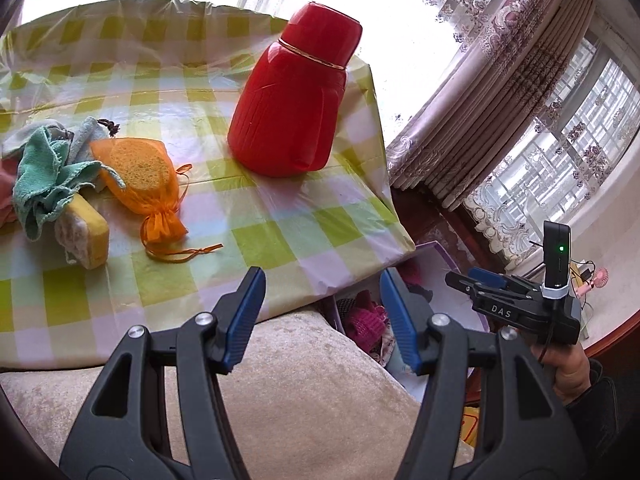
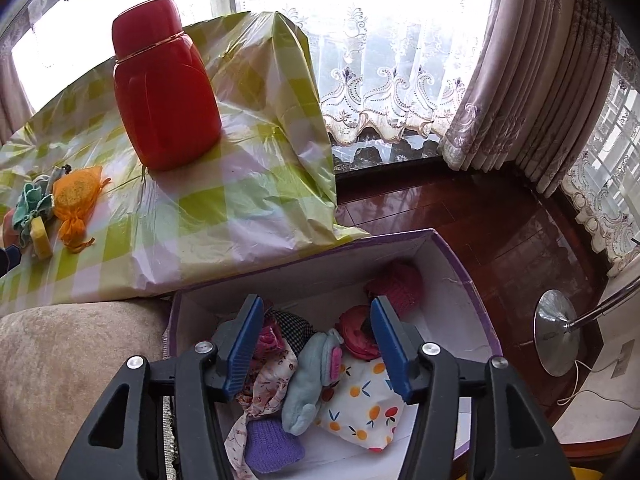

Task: Organize soft objects
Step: 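Move both open tools back over the pile on the table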

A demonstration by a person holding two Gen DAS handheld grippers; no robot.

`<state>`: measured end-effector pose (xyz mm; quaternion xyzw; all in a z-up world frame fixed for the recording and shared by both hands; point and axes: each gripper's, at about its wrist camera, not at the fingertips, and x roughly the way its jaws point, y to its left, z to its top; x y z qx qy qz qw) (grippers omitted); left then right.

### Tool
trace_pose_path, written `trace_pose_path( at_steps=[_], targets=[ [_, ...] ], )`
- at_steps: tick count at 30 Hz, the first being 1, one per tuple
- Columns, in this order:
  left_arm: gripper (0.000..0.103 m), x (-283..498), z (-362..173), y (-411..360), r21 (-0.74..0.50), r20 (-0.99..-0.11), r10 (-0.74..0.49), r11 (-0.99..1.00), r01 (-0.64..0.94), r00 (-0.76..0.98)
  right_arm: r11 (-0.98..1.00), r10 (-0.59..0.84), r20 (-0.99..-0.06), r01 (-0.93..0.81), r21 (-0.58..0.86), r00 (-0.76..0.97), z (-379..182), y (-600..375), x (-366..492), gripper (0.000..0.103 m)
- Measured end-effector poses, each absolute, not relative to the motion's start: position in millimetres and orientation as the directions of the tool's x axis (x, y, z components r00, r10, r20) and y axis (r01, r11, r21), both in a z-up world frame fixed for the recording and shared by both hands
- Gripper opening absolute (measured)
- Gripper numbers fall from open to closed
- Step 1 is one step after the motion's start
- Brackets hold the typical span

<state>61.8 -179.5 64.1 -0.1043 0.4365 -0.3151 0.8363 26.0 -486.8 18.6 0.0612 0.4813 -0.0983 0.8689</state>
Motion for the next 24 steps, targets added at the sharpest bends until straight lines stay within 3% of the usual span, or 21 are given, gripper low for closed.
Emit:
trace_pose_path(
  at_steps=[13, 24],
  targets=[
    [0.063, 93, 40, -65, -0.471, -0.682, -0.460, 0.871, 0.140, 0.568, 0.997, 0.066, -0.850, 0.004, 0.080, 0.523, 13, -387, 83, 0.057],
    [0.063, 125, 22, -2, -0.520, -0.688, -0.401, 0.854, -0.025, 0.605, 0.986, 0.159, -0.841, -0.129, 0.107, 0.516, 13, -313, 132, 0.057]
  ],
)
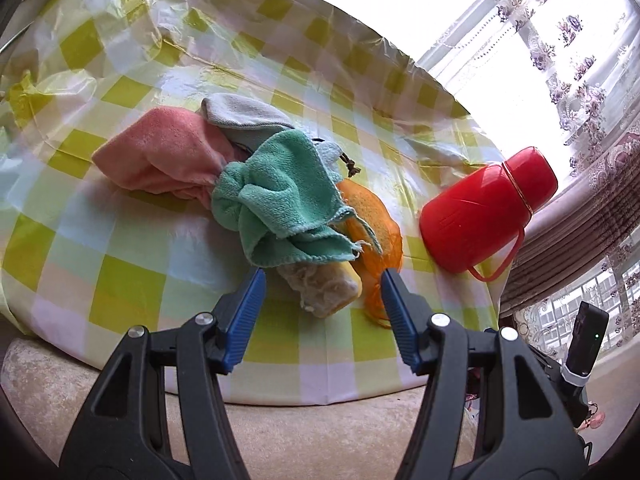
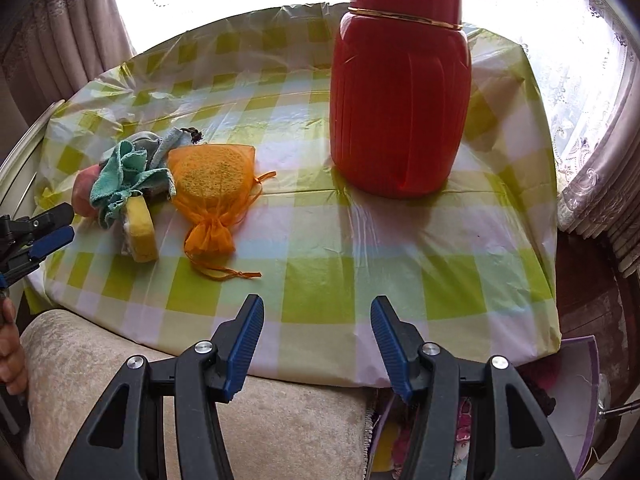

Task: Organize soft objects
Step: 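Move both open tools back over the pile on the table, then grasp the orange mesh sponge bag with the right tool while the left tool grasps the green towel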

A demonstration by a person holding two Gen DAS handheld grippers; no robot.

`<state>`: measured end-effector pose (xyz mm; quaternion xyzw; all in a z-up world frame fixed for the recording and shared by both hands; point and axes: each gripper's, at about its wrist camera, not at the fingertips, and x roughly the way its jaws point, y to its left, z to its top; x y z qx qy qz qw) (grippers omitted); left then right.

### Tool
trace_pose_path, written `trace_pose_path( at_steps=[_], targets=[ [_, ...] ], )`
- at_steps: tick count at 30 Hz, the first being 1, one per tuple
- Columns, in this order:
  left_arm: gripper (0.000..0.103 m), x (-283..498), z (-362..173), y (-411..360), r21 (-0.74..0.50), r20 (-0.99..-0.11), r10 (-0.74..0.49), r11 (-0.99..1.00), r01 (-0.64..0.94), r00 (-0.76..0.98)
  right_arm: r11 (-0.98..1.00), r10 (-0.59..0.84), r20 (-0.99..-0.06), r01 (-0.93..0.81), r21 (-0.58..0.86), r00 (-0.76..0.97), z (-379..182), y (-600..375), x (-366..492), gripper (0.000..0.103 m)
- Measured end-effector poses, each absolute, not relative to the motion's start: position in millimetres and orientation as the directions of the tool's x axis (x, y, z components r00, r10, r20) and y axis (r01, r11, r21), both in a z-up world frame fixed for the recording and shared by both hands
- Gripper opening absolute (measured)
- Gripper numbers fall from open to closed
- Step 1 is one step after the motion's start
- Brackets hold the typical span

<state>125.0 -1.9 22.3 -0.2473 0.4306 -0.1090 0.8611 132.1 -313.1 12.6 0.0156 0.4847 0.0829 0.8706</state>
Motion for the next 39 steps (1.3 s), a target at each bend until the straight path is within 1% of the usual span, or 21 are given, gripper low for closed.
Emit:
trace_pose_path(
  at_steps=[5, 7, 8, 9, 10, 14, 17, 20, 21, 24, 31, 32, 34, 36, 38, 39],
  targets=[
    [0.064, 150, 13, 19, -0.584, -0.685, -0.419, 0.805, -0.106, 0.596, 0.977, 0.202, -0.836, -0.169, 0.132, 0.510, 9, -283, 160, 0.057],
    [0.071, 161, 9, 27, -0.608, -0.684, -0.421, 0.781, -0.146, 0.595, 0.973, 0.212, -0.835, -0.188, 0.134, 0.507, 8, -271, 172, 0.058],
    [0.075, 166, 6, 31, -0.620, -0.686, -0.424, 0.766, -0.170, 0.592, 0.972, 0.215, -0.834, -0.196, 0.131, 0.508, 7, -264, 177, 0.061],
    [0.076, 173, 2, 35, -0.632, -0.688, -0.428, 0.750, -0.195, 0.586, 0.970, 0.218, -0.833, -0.204, 0.129, 0.509, 6, -259, 183, 0.063],
    [0.076, 178, -2, 37, -0.649, -0.686, -0.438, 0.730, -0.216, 0.580, 0.969, 0.221, -0.833, -0.211, 0.128, 0.507, 5, -253, 188, 0.065],
    [0.076, 194, -21, 44, -0.684, -0.689, -0.471, 0.674, -0.279, 0.551, 0.963, 0.234, -0.831, -0.239, 0.125, 0.505, 2, -233, 210, 0.068],
    [0.076, 199, -32, 44, -0.705, -0.678, -0.498, 0.647, -0.289, 0.541, 0.962, 0.233, -0.836, -0.246, 0.122, 0.496, -3, -223, 226, 0.070],
    [0.074, 200, -38, 43, -0.713, -0.666, -0.501, 0.646, -0.274, 0.552, 0.957, 0.240, -0.842, -0.265, 0.121, 0.483, -10, -213, 237, 0.071],
    [0.070, 201, -41, 43, -0.716, -0.663, -0.504, 0.644, -0.271, 0.553, 0.955, 0.240, -0.846, -0.273, 0.117, 0.476, -13, -208, 240, 0.071],
    [0.062, 203, -44, 41, -0.720, -0.656, -0.514, 0.645, -0.256, 0.552, 0.951, 0.236, -0.858, -0.292, 0.106, 0.456, -22, -200, 246, 0.073],
    [0.053, 201, -42, 36, -0.712, -0.643, -0.507, 0.671, -0.206, 0.574, 0.956, 0.237, -0.870, -0.261, 0.131, 0.432, -40, -200, 266, 0.073],
    [0.047, 199, -40, 36, -0.714, -0.637, -0.506, 0.672, -0.198, 0.582, 0.957, 0.237, -0.866, -0.259, 0.130, 0.441, -40, -201, 267, 0.073],
    [0.045, 193, -37, 36, -0.714, -0.628, -0.501, 0.675, -0.185, 0.596, 0.959, 0.231, -0.863, -0.253, 0.126, 0.450, -41, -202, 269, 0.072],
    [0.045, 190, -34, 36, -0.714, -0.620, -0.499, 0.679, -0.171, 0.605, 0.962, 0.223, -0.857, -0.248, 0.116, 0.464, -40, -202, 270, 0.068],
    [0.045, 186, -32, 37, -0.711, -0.617, -0.493, 0.683, -0.166, 0.613, 0.964, 0.206, -0.855, -0.250, 0.094, 0.476, -41, -201, 270, 0.060],
    [0.044, 184, -31, 37, -0.710, -0.615, -0.491, 0.685, -0.163, 0.617, 0.964, 0.201, -0.854, -0.251, 0.086, 0.480, -41, -201, 269, 0.058]
  ],
)
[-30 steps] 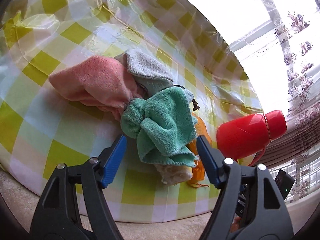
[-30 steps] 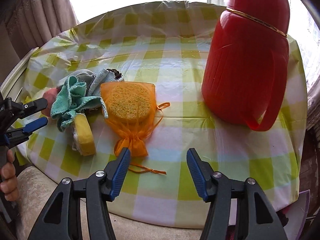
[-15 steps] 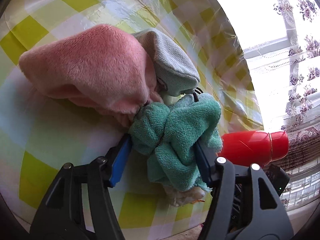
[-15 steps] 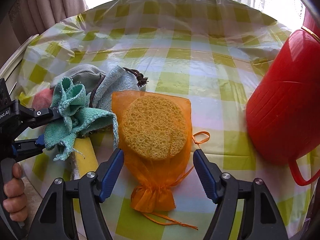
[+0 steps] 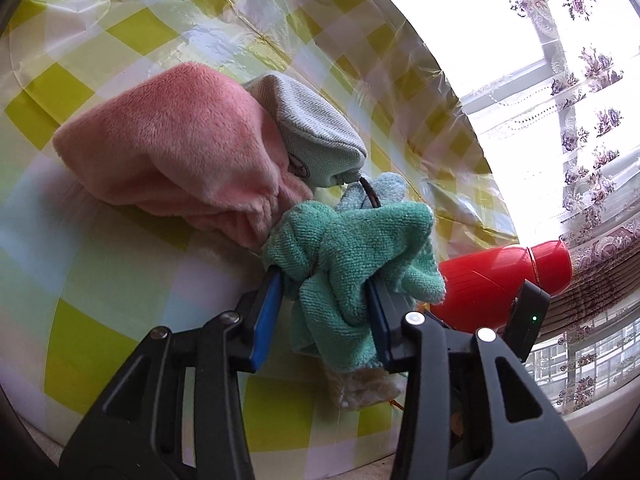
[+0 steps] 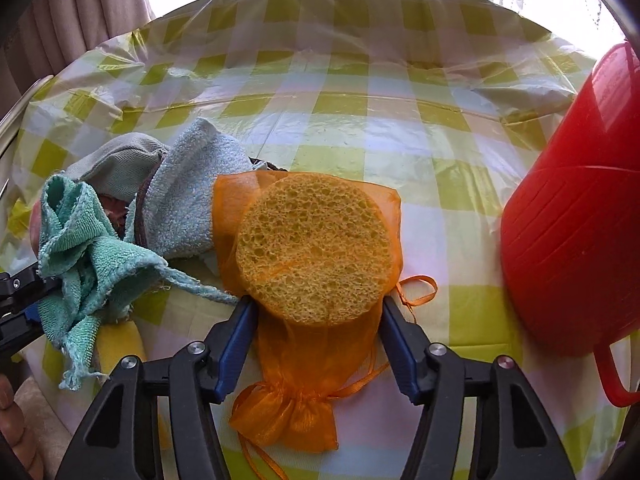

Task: Organize soft objects
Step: 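Grasp the orange mesh sponge bag with the right tool while the left tool grasps the green towel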

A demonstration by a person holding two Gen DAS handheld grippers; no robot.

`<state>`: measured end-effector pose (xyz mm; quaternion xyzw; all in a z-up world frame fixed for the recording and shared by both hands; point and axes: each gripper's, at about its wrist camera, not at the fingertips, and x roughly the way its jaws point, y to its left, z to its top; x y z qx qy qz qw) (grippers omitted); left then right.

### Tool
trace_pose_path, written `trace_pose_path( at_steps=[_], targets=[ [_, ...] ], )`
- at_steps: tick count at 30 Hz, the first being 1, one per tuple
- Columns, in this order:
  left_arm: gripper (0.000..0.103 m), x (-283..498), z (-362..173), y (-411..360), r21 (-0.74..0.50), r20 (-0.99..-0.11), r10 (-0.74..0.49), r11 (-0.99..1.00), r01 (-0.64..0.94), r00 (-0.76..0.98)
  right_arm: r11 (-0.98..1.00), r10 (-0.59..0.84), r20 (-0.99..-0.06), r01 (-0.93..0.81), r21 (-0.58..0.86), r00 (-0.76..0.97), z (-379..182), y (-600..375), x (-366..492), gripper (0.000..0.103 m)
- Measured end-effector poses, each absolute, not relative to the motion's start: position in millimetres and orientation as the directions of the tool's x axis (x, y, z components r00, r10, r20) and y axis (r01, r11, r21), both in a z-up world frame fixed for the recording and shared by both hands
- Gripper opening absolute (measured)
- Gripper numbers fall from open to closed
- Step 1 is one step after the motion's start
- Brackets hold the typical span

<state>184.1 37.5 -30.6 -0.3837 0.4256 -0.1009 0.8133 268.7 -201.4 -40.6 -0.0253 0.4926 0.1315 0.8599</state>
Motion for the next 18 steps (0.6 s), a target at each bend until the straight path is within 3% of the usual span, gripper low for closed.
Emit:
trace_pose_path(
  at_steps=[3, 4, 5, 6, 18],
  targets=[
    [0.044, 176, -25, 40, -0.707, -0.602, -0.475, 0.691, -0.151, 0.642, 0.963, 0.214, -0.851, -0.249, 0.102, 0.480, -40, -205, 265, 0.058],
    [0.044, 173, -22, 41, -0.704, -0.594, -0.467, 0.695, -0.144, 0.655, 0.964, 0.214, -0.850, -0.245, 0.104, 0.482, -40, -206, 264, 0.053],
    [0.044, 170, -19, 41, -0.699, -0.588, -0.456, 0.701, -0.137, 0.668, 0.965, 0.215, -0.849, -0.240, 0.108, 0.482, -39, -208, 263, 0.024],
    [0.044, 167, -16, 41, -0.694, -0.582, -0.446, 0.708, -0.131, 0.680, 0.967, 0.211, -0.849, -0.231, 0.109, 0.484, -39, -211, 262, 0.019],
    [0.044, 145, 1, 40, -0.660, -0.543, -0.396, 0.746, -0.084, 0.741, 0.965, 0.217, -0.862, -0.231, 0.121, 0.458, -24, -229, 224, 0.019]
  ],
)
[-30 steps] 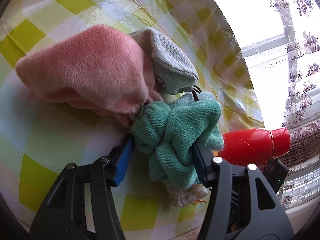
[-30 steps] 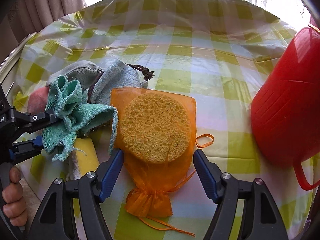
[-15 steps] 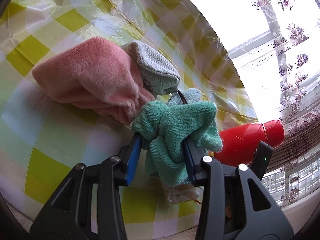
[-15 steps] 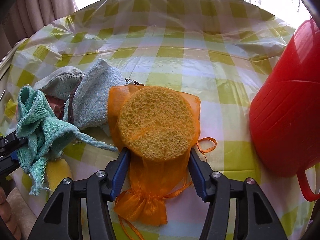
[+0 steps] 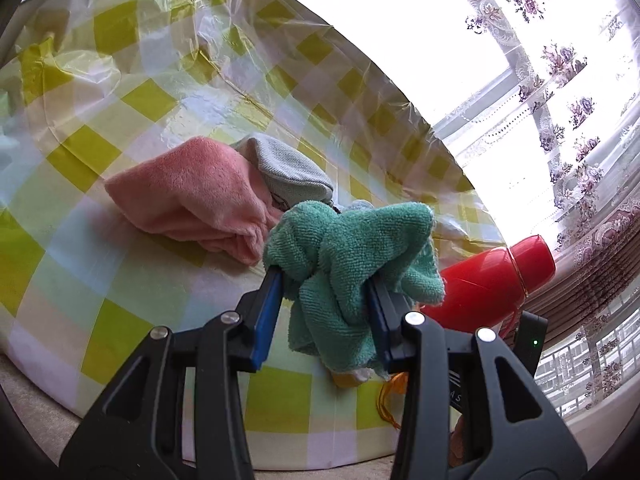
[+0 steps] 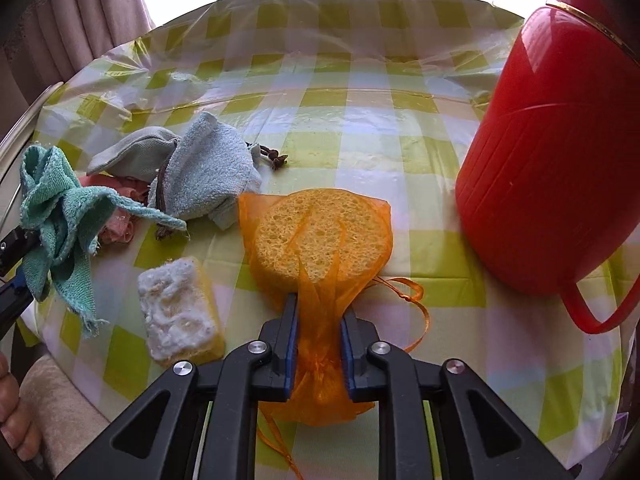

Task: Organize soft objects
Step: 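Grasp the orange mesh sponge bag with the right tool while the left tool grasps the green towel, then carry the orange sponge bag and green towel to the white box and open both tools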

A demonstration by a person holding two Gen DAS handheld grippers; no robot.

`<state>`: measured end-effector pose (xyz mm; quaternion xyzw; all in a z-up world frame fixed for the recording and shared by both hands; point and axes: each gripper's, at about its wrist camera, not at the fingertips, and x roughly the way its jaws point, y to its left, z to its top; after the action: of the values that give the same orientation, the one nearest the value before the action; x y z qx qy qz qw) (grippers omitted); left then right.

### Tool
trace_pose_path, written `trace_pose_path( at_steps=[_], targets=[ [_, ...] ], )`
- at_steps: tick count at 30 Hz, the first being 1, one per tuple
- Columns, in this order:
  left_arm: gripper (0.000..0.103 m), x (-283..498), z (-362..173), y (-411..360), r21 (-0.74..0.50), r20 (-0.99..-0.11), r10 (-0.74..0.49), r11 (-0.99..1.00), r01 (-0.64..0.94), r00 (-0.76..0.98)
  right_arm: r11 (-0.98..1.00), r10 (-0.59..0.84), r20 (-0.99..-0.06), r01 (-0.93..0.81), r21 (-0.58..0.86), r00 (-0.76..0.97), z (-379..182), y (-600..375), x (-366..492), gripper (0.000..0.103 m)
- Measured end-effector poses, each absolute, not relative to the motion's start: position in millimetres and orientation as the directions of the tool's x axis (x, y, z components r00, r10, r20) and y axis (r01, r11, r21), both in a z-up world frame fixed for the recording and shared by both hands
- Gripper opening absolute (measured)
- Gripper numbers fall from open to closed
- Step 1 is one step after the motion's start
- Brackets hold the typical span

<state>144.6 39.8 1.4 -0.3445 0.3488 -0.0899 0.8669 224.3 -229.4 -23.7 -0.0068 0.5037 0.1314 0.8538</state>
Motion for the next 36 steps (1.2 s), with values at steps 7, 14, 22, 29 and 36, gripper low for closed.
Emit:
trace_pose_path(
  at_steps=[7, 14, 22, 29, 36],
  targets=[
    [0.044, 138, 4, 39, -0.656, -0.532, -0.399, 0.752, -0.066, 0.747, 0.966, 0.157, -0.885, -0.255, 0.046, 0.438, -17, -239, 194, 0.079],
    [0.044, 138, 2, 40, -0.655, -0.534, -0.395, 0.752, -0.071, 0.748, 0.955, 0.128, -0.886, -0.296, -0.011, 0.445, -27, -225, 215, 0.084],
    [0.044, 139, -3, 43, -0.660, -0.537, -0.400, 0.747, -0.076, 0.743, 0.957, 0.149, -0.880, -0.291, 0.013, 0.451, -30, -212, 245, 0.084],
    [0.044, 139, -2, 39, -0.648, -0.538, -0.395, 0.758, -0.066, 0.745, 0.962, 0.131, -0.890, -0.274, 0.007, 0.436, -44, -212, 253, 0.082],
    [0.044, 136, 5, 32, -0.623, -0.533, -0.382, 0.781, -0.045, 0.755, 0.970, 0.146, -0.864, -0.240, 0.030, 0.482, -29, -226, 239, 0.082]
  ],
)
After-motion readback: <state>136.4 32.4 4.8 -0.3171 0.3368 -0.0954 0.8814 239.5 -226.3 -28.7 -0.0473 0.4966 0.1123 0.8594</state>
